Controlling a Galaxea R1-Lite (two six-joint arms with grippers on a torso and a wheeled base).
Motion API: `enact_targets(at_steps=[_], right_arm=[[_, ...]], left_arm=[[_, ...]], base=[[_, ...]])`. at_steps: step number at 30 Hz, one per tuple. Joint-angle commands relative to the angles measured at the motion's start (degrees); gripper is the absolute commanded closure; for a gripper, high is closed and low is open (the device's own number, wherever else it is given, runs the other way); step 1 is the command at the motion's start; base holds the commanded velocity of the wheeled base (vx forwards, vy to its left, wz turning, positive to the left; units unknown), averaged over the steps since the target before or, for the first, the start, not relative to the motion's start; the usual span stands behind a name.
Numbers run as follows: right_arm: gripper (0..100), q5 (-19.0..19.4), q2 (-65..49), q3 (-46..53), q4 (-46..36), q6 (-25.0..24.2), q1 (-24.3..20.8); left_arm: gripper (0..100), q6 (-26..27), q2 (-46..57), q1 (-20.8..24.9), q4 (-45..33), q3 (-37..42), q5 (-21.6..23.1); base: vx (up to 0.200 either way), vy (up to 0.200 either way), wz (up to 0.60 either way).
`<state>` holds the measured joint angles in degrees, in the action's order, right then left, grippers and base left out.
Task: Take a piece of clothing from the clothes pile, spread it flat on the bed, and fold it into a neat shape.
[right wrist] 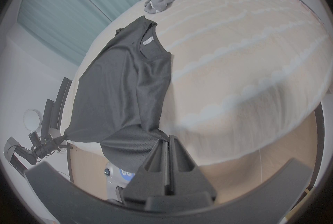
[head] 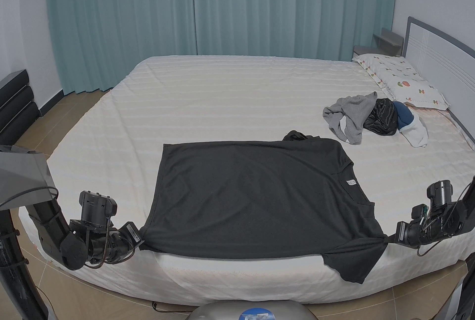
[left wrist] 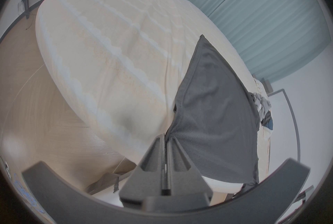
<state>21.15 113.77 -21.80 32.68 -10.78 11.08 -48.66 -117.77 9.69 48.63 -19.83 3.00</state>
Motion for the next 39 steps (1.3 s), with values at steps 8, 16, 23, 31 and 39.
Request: enact_targets(at_steps=[8, 16, 23, 31, 39], right_arm=[[100, -0.06, 5.23, -5.10, 11.88, -12.69, -2.12], [100, -0.67, 14.98, -6.24, 23.57, -14.45, -3.35], [0, -2.96, 20.26, -5.63, 32.53, -14.71, -4.40], [0, -1.64, 14.02, -0.44, 37.81, -19.63, -3.00], [0, 5.83, 10.41, 5.62, 37.72, -19.46, -2.38]], left_arm=[[100, -5.65, -1.58, -1.52, 0.15, -4.25, -0.27], [100, -6.27, -3.78, -1.43, 0.24, -5.39, -0.27], [100, -6.27, -3.87, -1.34, 0.24, -5.39, -0.27], [100, -6.27, -3.78, -1.43, 0.24, -5.39, -0.27], [100, -6.35, -3.69, -1.43, 0.24, -5.39, -0.27]], base=[[0.000, 0.000, 0.00], [0.000, 0.000, 0.00], [0.000, 0.000, 0.00], [0.000, 0.000, 0.00], [0.000, 0.000, 0.00]])
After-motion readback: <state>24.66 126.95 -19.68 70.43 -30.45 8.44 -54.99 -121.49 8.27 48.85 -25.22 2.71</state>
